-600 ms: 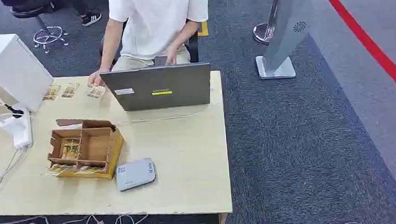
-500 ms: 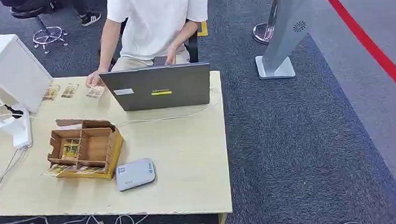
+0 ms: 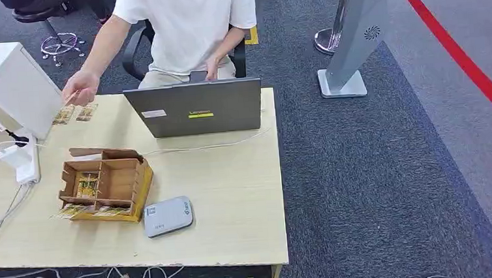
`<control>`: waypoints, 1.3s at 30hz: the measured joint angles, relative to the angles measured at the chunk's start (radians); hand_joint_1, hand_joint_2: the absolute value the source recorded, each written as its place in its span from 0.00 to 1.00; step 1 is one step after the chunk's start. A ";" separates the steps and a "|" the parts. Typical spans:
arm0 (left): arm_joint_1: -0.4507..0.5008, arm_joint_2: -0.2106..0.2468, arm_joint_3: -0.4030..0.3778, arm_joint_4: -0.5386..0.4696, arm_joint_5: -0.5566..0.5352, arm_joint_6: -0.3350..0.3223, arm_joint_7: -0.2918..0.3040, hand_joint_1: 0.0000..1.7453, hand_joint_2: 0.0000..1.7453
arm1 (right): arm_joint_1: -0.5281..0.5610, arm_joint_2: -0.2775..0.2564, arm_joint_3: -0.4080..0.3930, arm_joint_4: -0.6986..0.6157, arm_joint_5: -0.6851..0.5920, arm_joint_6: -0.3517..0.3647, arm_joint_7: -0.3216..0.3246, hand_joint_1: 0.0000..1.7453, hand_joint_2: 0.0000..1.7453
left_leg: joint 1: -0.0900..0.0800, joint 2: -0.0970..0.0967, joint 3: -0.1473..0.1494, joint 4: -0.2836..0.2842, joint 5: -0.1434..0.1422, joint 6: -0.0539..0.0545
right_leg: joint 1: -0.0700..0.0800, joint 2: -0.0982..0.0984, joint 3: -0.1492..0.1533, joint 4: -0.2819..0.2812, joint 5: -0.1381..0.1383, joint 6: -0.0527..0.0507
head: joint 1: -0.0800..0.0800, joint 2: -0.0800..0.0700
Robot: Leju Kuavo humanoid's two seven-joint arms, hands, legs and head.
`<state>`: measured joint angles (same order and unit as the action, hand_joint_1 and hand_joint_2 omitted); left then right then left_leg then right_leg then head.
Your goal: Pass the card to the sensor for recognition and then transmit it.
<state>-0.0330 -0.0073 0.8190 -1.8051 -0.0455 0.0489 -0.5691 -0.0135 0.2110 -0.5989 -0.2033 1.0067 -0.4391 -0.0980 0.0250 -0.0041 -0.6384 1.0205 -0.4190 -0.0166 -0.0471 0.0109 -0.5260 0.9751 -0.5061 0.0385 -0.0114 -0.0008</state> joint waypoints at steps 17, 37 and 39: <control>-0.051 0.176 -0.234 0.079 -0.524 0.159 0.202 0.00 1.00 | -0.002 -0.002 0.000 0.001 0.024 0.010 0.010 0.00 1.00 | 0.000 0.001 0.000 0.000 0.000 0.000 | 0.000 0.001 -0.002 0.000 0.000 0.000 | 0.000 0.000; -0.156 0.323 -0.566 0.250 -1.105 0.327 0.439 1.00 1.00 | -0.004 -0.002 0.000 0.002 0.062 0.023 0.032 0.00 1.00 | 0.000 0.002 0.000 0.000 0.000 0.000 | 0.000 0.001 -0.001 0.001 0.001 -0.002 | 0.000 0.000; -0.170 0.334 -0.603 0.271 -1.159 0.338 0.462 1.00 1.00 | -0.005 -0.003 0.000 0.002 0.067 0.025 0.034 0.00 1.00 | 0.000 0.002 -0.001 0.000 0.000 0.000 | 0.001 0.001 0.000 0.001 0.002 -0.002 | 0.000 0.000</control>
<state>-0.2028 0.3270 0.2155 -1.5346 -1.2048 0.3872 -0.1068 -0.0183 0.2083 -0.5989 -0.2018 1.0735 -0.4139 -0.0641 0.0253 -0.0024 -0.6392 1.0207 -0.4188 -0.0166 -0.0465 0.0121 -0.5257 0.9762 -0.5044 0.0368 -0.0114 -0.0008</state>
